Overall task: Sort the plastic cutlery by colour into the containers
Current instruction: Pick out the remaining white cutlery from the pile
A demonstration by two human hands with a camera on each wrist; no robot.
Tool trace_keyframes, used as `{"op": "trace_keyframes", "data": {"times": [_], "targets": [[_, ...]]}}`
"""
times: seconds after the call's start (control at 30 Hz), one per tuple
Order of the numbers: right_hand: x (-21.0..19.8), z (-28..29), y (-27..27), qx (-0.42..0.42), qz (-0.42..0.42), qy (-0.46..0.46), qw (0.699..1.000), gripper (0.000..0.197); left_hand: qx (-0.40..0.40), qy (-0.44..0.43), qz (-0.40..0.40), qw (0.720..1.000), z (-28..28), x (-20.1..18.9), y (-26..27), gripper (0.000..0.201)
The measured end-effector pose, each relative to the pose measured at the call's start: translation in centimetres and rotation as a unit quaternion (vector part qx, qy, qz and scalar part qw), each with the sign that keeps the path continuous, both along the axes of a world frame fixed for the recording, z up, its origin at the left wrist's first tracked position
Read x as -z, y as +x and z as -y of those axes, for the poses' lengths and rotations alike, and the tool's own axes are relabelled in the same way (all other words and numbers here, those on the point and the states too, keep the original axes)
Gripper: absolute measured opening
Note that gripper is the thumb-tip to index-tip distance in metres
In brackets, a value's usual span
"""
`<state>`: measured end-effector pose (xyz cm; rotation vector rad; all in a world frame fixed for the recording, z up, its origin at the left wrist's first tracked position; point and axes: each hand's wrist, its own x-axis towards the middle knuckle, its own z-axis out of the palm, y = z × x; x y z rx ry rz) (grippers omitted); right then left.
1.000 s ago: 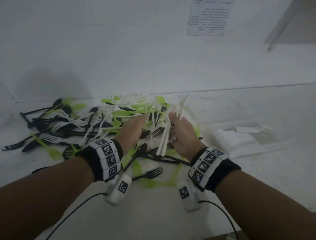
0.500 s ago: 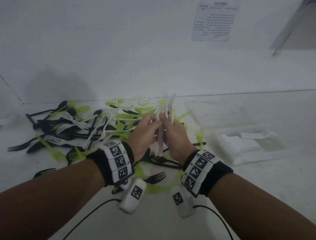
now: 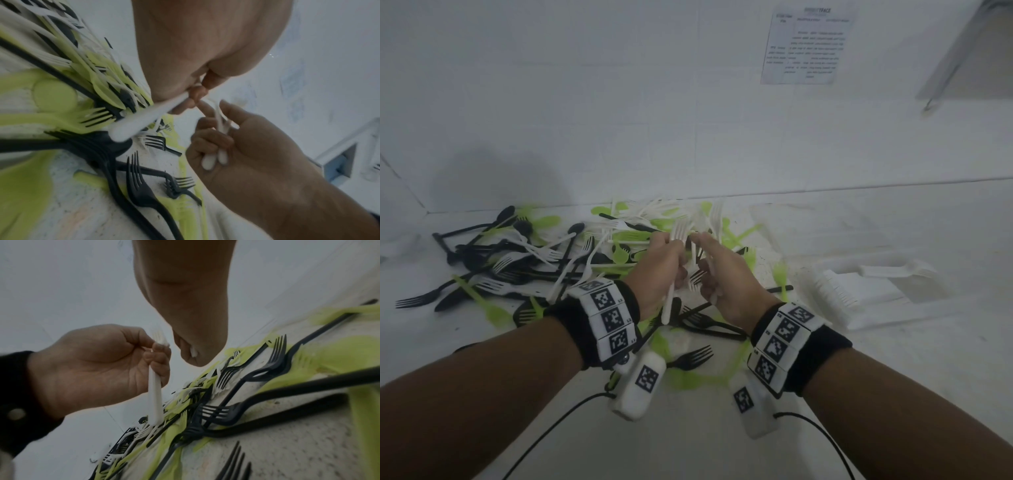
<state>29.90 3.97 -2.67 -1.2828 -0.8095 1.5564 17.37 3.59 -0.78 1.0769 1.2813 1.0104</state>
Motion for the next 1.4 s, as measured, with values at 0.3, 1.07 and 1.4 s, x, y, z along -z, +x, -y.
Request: {"op": "trace_keyframes", "data": {"times": [0.3, 1.07, 1.4], "targets": [[0.0, 2.0, 0.4, -0.131, 0.110, 0.129, 0.977, 0.041, -0.020, -0.009, 0.047, 0.999, -1.3, -0.1, -0.3, 0.034], [0.3, 2.4, -1.4, -0.113, 0.206, 0.255, 0.938, 0.042, -0.084, 0.055, 0.000, 0.995, 0.1, -0.1, 1.0, 0.032], [0.9, 1.4, -1.0, -0.082, 0.135, 0.183, 0.970, 0.045, 0.042, 0.044, 0.000, 0.998, 0.0, 0.7, -1.2, 0.066]]}}
